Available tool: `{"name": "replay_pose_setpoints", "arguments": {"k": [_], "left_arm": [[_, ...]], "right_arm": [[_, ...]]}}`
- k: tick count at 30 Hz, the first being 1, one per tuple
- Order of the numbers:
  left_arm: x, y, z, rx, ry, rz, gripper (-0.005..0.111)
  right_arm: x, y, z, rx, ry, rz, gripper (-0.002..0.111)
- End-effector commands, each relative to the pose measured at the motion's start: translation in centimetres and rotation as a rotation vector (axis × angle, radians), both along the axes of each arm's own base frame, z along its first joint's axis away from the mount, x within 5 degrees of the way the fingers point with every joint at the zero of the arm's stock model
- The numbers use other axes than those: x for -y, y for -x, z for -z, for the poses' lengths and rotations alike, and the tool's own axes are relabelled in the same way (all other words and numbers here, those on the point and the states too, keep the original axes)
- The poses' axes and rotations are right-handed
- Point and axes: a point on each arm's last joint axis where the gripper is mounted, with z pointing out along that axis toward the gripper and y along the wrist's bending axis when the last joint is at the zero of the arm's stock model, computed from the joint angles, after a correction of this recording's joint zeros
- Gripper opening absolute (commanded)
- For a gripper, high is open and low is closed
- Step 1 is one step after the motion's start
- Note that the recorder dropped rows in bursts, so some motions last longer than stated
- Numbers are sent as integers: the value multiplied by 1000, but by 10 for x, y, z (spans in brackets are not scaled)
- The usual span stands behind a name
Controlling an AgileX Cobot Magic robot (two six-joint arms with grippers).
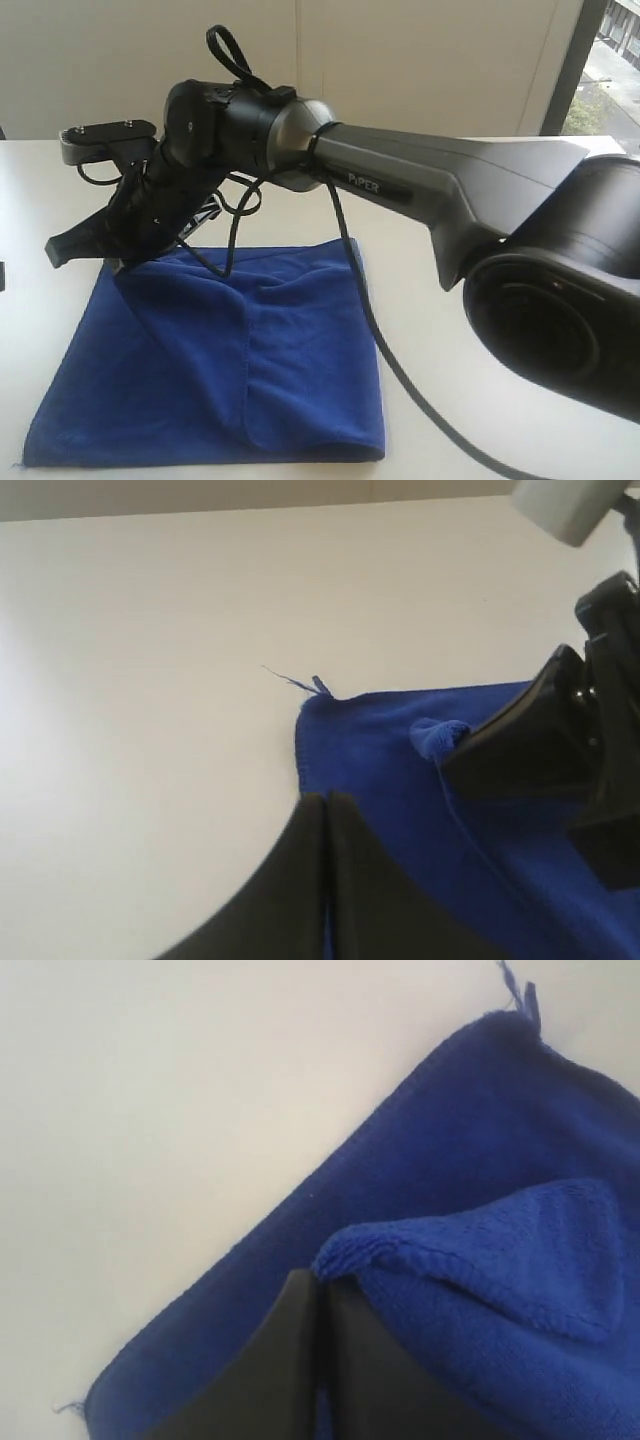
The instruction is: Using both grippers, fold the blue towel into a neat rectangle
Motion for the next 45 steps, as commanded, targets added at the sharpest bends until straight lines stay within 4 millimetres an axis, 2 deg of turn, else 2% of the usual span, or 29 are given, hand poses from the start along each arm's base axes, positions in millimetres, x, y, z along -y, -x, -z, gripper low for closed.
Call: {"name": "replay_pose_setpoints", "arguments": {"k": [1,6,14,17,21,23,25,29,32,34,38,40,45], "left_arm": [[-3,3,1,-2,24,-25,0],[-3,3,1,-2,24,-25,0],[-3,3,0,-1,22,-25,0],[-3,2,0,1,22,-26,0],[-3,2,0,0,22,-26,0],[-4,2,0,4,21,-29,0],[-4,2,0,5,21,-31,0],[-4,2,0,7,22,-33,0],[-4,2,0,5,33,-37,0],[-4,2,0,5,42,-40,0],[-2,3,1,-15,68,-36,0],[-1,4,2,-29,73,-25,0],[4,7,6,-87,87,28,0]], "right_arm": [[-10,-2,-1,7,-46,-9,0],[-23,0,5,13,-56,-41,0],[-25,-4,28,-5,-39,-32,3],[-26,-4,33,-13,-32,-33,18],[-26,-4,30,-4,-38,-31,51],[-24,-4,24,31,-25,-54,58],[-19,-6,16,74,6,-70,59],[7,-16,-8,194,155,-83,56],[43,-29,-24,231,320,-35,50],[65,-36,-26,209,410,-14,45],[105,-50,-13,96,512,2,26],[120,-53,-1,40,550,-15,17],[137,-48,29,-75,594,-61,0]]}}
